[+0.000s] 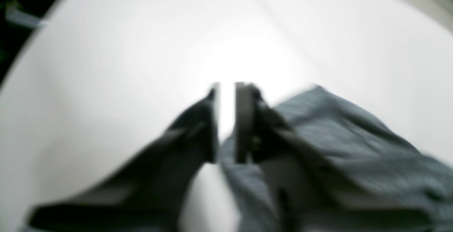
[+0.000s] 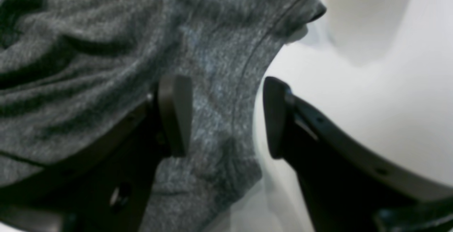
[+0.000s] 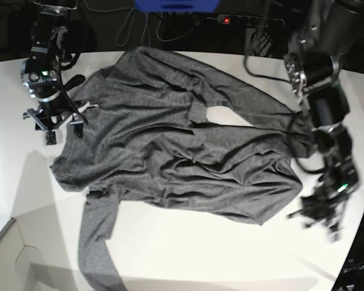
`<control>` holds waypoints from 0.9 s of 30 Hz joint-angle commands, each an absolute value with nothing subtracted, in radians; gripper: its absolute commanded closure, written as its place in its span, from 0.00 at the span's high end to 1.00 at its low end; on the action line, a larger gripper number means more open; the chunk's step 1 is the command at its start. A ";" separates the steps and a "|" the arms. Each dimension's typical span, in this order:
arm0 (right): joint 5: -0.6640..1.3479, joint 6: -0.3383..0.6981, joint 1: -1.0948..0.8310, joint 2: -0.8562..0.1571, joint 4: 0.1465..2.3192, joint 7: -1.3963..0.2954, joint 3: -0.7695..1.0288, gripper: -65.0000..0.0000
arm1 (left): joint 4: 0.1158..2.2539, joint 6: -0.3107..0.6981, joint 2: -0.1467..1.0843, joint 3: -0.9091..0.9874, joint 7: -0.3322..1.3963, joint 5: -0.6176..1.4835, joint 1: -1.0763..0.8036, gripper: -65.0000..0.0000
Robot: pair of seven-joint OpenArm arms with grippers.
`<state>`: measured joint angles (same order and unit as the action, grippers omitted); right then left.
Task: Layout the t-shirt on the table in an organized manner, then fold the t-shirt properly
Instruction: 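Grasp the shirt hem corner with the left gripper and pull it outward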
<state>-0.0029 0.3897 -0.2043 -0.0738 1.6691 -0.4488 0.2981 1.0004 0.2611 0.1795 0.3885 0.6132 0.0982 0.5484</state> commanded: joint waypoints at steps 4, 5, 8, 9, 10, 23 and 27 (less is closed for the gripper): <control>0.004 0.392 -0.205 -0.067 1.693 -0.429 0.298 0.50 | 0.803 0.271 0.156 0.168 0.449 0.111 0.667 0.51; 0.004 0.392 -0.205 -0.067 1.693 -0.430 0.300 0.50 | 0.743 0.271 0.151 0.136 0.410 0.111 0.682 0.56; 0.004 0.392 -0.209 -0.067 1.693 -0.430 0.303 0.50 | 0.565 0.242 0.142 0.114 0.306 0.113 0.734 0.70; 0.004 0.392 -0.219 -0.067 1.693 -0.430 0.305 0.50 | 0.521 0.203 0.139 0.114 0.282 0.113 0.745 0.72; 0.004 0.392 -0.226 -0.067 1.696 -0.430 0.305 0.50 | 0.481 0.160 0.140 0.113 0.255 0.116 0.754 0.74; 0.004 0.392 -0.245 -0.067 1.728 -0.430 0.302 0.50 | 0.291 0.068 0.124 0.102 0.114 0.111 0.783 0.79; 0.004 0.392 -0.245 -0.067 1.728 -0.430 0.302 0.50 | 0.285 0.068 0.125 0.102 0.114 0.111 0.776 0.70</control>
<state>-0.0032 0.3927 -0.2504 -0.0605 1.7084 -0.4526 0.2996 0.2726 0.0715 0.1207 0.1024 0.1337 0.1089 0.7406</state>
